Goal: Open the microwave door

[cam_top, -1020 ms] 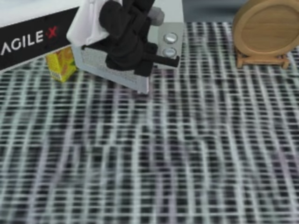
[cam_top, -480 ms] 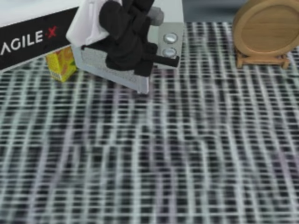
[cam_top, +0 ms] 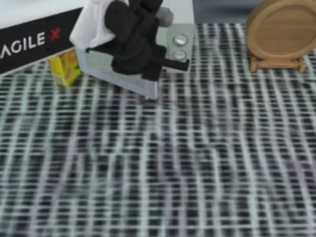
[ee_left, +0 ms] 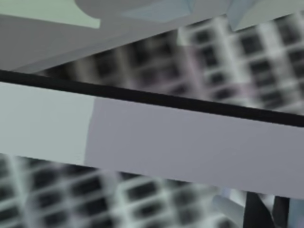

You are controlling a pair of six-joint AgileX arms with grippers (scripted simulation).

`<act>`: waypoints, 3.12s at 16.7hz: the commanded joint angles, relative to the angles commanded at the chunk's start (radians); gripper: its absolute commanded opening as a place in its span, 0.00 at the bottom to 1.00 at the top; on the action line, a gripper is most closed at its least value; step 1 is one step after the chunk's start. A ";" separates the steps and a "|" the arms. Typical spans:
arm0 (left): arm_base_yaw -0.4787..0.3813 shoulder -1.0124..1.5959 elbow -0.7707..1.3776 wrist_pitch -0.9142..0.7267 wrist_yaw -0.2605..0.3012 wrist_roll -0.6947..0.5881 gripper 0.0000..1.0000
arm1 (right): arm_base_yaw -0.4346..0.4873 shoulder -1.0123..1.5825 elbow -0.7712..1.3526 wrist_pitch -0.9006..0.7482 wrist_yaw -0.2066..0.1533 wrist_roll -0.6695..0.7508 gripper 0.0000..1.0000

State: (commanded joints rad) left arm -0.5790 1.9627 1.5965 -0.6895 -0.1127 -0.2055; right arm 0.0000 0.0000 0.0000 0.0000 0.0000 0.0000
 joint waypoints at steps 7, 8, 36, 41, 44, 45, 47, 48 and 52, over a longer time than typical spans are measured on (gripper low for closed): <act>0.034 -0.072 -0.106 0.031 0.059 0.118 0.00 | 0.000 0.000 0.000 0.000 0.000 0.000 1.00; 0.037 -0.082 -0.111 0.038 0.065 0.127 0.00 | 0.000 0.000 0.000 0.000 0.000 0.000 1.00; 0.037 -0.091 -0.123 0.045 0.077 0.141 0.00 | 0.000 0.000 0.000 0.000 0.000 0.000 1.00; 0.075 -0.149 -0.195 0.059 0.135 0.249 0.00 | 0.000 0.000 0.000 0.000 0.000 0.000 1.00; 0.081 -0.161 -0.208 0.062 0.149 0.271 0.00 | 0.000 0.000 0.000 0.000 0.000 0.000 1.00; 0.081 -0.161 -0.208 0.062 0.149 0.271 0.00 | 0.000 0.000 0.000 0.000 0.000 0.000 1.00; 0.081 -0.161 -0.208 0.062 0.149 0.271 0.00 | 0.000 0.000 0.000 0.000 0.000 0.000 1.00; 0.081 -0.161 -0.208 0.062 0.149 0.271 0.00 | 0.000 0.000 0.000 0.000 0.000 0.000 1.00; 0.081 -0.161 -0.208 0.062 0.149 0.271 0.00 | 0.000 0.000 0.000 0.000 0.000 0.000 1.00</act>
State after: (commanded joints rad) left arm -0.4977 1.8019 1.3884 -0.6273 0.0361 0.0650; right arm 0.0000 0.0000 0.0000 0.0000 0.0000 0.0000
